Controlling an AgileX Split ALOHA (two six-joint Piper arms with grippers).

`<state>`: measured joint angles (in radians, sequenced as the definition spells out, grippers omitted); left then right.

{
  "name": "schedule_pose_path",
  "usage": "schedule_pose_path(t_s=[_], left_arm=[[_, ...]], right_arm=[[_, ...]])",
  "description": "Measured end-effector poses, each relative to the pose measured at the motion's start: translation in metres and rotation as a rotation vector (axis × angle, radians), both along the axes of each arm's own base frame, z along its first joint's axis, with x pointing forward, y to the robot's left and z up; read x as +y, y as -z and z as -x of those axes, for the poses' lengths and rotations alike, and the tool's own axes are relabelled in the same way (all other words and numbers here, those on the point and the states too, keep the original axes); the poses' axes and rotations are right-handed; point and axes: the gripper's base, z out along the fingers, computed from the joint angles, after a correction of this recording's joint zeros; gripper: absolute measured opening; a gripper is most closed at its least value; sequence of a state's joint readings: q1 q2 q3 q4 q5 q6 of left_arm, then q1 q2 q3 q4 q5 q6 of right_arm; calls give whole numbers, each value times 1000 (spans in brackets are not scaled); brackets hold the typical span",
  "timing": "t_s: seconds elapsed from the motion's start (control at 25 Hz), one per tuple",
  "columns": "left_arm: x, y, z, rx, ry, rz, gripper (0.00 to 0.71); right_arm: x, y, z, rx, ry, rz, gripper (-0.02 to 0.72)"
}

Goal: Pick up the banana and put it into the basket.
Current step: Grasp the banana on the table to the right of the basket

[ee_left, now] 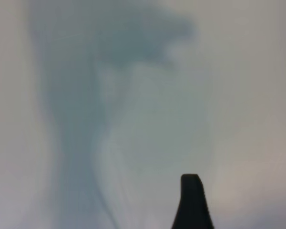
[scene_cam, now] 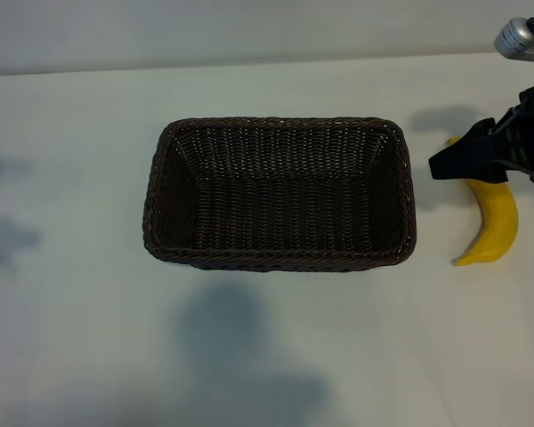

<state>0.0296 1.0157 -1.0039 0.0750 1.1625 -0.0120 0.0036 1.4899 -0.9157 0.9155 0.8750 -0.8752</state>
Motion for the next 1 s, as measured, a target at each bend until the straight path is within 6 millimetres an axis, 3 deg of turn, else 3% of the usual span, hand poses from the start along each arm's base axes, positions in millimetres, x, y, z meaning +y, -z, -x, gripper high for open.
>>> schedule_pose_path(t_s=[0.24, 0.48, 0.72, 1.0], left_arm=[[-3, 18, 71, -137, 4, 8, 548], [-6, 49, 113, -231, 9, 19, 548], [-9, 72, 133, -319, 17, 49, 548], [-10, 72, 138, -372, 19, 53, 548]], right_arm=[[0, 0, 0, 0, 0, 0, 584], [0, 0, 0, 0, 0, -1, 584], [0, 0, 0, 0, 0, -1, 584], [0, 0, 0, 0, 0, -1, 584]])
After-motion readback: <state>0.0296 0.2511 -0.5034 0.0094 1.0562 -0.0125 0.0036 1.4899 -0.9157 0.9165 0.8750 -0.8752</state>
